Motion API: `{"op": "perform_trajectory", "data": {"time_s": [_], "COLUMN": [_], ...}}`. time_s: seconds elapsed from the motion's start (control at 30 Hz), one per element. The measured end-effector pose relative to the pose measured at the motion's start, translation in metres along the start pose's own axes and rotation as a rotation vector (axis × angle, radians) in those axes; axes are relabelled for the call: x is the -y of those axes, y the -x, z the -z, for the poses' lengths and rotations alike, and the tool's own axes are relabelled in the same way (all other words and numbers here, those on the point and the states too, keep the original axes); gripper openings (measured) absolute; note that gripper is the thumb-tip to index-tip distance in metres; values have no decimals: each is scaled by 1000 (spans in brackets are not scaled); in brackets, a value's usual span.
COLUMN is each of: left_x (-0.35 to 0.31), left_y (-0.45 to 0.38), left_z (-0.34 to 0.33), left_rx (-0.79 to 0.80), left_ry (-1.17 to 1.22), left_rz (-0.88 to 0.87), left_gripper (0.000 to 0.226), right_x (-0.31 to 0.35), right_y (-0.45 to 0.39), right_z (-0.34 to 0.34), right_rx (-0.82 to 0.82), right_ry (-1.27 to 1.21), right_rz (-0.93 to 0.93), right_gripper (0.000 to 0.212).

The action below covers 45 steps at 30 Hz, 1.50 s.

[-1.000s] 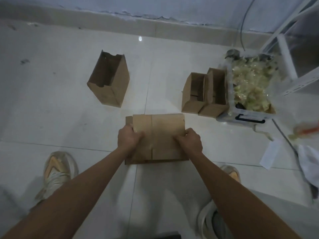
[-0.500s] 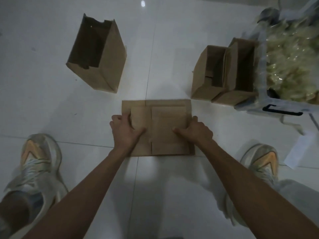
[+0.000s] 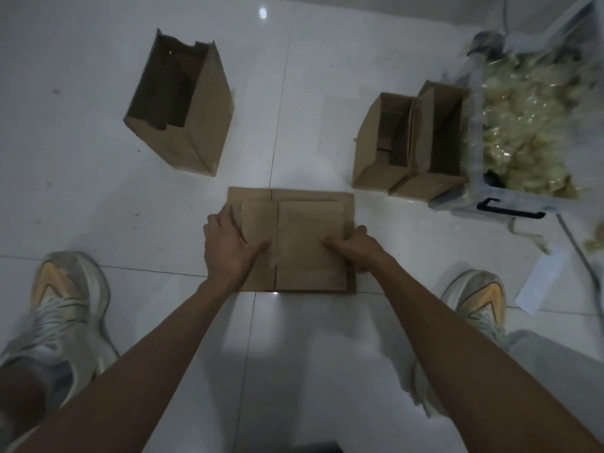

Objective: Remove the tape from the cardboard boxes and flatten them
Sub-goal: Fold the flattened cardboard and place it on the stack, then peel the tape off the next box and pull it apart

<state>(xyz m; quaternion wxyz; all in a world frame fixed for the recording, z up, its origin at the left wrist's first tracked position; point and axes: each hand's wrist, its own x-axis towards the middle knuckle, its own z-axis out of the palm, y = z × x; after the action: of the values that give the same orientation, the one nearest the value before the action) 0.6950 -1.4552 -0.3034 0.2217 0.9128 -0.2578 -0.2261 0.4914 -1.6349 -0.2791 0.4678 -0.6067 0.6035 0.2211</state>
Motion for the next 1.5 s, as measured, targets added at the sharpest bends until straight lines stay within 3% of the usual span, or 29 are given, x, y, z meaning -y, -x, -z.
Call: {"op": "perform_trajectory", "data": {"time_s": [0.07,0.2,0.27,0.4,0.53,0.67,0.8,0.93,1.07,1.2,1.27,1.37,1.4,1.5], "left_x": [-5,-25,-39,-65,-80,-92,-123,-165,-192,-200,-194,-192,-193,-190], "left_y": [5,10,12,13,17,22,36,47,65,97,109,127,132,133], "left_z": [4,17,21,24,21,28,62,120,188,253,279,310,320,354], "left_rx": [-10,-42,-59,-49,12,29,7,3,-66,-133,-107,-78,-81,-128], "left_ry": [-9,-58,-121,-175,-248,-232,-196,-110,-115,-102,-64,-134,-182,-289], "left_rz": [-32,-161,-236,-319,-374,-412,-475,-496,-610,-757,-812,-896,-919,-975], "left_gripper": [103,97,97,103,105,102,102,116,129,122,112,105,107,107], "right_x": [-1,9,23,47,47,58,89,114,121,112,106,95,91,87], "right_y": [10,39,50,47,24,35,85,170,254,313,342,386,400,420], "right_z": [10,42,64,96,95,104,137,170,181,194,192,171,162,142], "right_rx": [-38,-577,-759,-706,-589,-776,-815,-546,-286,95,151,-80,-184,-428], "right_ry": [67,338,384,505,509,428,277,-206,-485,-711,-705,-375,-259,28], "right_rz": [48,328,440,387,254,386,457,527,471,374,383,481,530,700], "right_gripper": [96,31,21,55,29,20,24,22,17,25,24,21,28,81]}}
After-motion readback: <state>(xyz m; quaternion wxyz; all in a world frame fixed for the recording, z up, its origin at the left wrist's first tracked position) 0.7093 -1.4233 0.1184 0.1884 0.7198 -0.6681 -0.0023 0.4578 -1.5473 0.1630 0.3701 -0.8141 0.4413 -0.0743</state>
